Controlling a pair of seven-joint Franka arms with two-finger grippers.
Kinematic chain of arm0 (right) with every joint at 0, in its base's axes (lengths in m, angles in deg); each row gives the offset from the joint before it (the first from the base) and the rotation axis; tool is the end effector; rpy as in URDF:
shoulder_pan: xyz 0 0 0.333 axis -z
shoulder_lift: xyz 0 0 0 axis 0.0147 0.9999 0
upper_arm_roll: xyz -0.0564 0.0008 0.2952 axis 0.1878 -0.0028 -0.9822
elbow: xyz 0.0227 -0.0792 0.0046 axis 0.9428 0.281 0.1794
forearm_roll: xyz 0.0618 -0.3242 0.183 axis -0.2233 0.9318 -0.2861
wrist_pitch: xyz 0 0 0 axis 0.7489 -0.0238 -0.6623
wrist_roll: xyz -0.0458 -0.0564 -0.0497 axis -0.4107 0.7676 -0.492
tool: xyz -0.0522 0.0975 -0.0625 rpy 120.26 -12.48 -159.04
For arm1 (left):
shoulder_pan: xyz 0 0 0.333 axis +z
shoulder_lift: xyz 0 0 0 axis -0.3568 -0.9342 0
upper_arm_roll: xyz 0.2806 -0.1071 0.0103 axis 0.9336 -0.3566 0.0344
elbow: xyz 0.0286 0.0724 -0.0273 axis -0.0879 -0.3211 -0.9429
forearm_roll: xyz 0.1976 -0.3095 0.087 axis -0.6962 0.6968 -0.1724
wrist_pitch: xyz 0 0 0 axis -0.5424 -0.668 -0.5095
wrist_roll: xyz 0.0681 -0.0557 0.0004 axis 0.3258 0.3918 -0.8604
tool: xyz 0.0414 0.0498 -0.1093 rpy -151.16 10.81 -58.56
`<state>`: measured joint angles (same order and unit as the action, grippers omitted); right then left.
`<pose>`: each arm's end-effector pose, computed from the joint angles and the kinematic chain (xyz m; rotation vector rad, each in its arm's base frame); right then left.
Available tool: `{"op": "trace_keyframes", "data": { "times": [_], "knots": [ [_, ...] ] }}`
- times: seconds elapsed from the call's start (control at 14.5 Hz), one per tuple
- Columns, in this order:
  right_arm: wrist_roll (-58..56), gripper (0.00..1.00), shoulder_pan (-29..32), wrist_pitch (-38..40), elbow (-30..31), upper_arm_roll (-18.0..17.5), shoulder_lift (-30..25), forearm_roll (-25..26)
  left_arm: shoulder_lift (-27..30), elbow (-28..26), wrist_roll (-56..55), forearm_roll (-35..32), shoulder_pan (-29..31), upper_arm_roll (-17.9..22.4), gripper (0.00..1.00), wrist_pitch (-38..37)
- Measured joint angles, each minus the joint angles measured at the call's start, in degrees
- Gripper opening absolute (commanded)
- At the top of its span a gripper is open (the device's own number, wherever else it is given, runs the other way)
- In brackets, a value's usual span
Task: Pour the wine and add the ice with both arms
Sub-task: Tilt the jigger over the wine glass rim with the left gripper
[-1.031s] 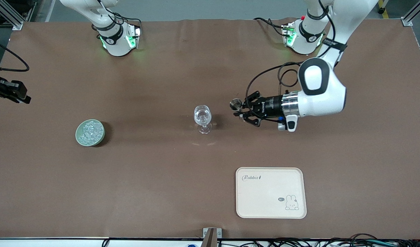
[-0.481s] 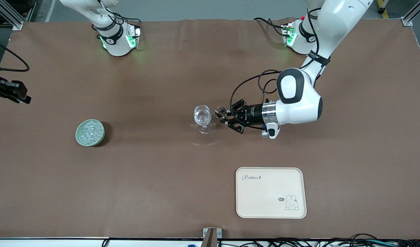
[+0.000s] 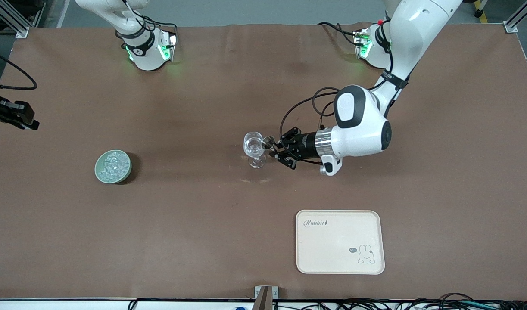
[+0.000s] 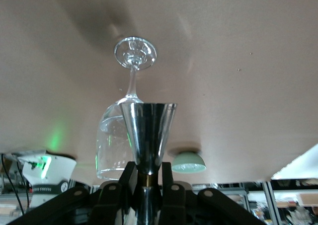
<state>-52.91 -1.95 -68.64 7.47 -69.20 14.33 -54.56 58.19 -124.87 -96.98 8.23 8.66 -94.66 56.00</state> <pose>0.5521 -0.0234 0.6007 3.1361 -0.1223 -0.0014 0.5402 -0.3898 0.3023 1.9171 1.5435 -0.8498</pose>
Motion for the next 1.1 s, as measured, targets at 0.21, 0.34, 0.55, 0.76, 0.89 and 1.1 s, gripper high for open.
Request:
{"op": "trace_keyframes", "data": {
  "times": [0.21,0.34,0.55,0.76,0.89,1.1],
  "knots": [
    [0.00,0.01,0.01,0.00,0.07,-0.01,0.00,0.00,-2.36,3.03,-6.20,-8.36,-0.46,-0.69,0.00,0.12],
    [0.00,0.01,0.01,0.01,0.07,-0.01,0.00,-0.01,-3.40,4.10,-7.44,-11.31,-0.47,-1.35,0.00,0.14],
    [0.00,0.01,0.02,0.01,0.08,-0.01,0.00,-0.01,-3.66,4.54,-7.80,-13.68,-0.62,-2.40,0.00,0.14],
    [0.00,0.01,0.02,0.02,0.08,-0.01,0.00,-0.01,-3.66,4.79,-9.86,-17.38,-1.31,-2.72,0.00,0.14],
    [0.00,0.01,0.02,0.02,0.09,-0.01,0.00,-0.01,-3.65,5.02,-12.13,-20.64,-1.56,-3.02,0.00,0.14],
    [-0.01,0.01,0.02,0.03,0.10,-0.01,0.00,-0.01,-3.65,5.50,-13.34,-23.10,-1.58,-3.41,0.00,0.19]
  ]
}}
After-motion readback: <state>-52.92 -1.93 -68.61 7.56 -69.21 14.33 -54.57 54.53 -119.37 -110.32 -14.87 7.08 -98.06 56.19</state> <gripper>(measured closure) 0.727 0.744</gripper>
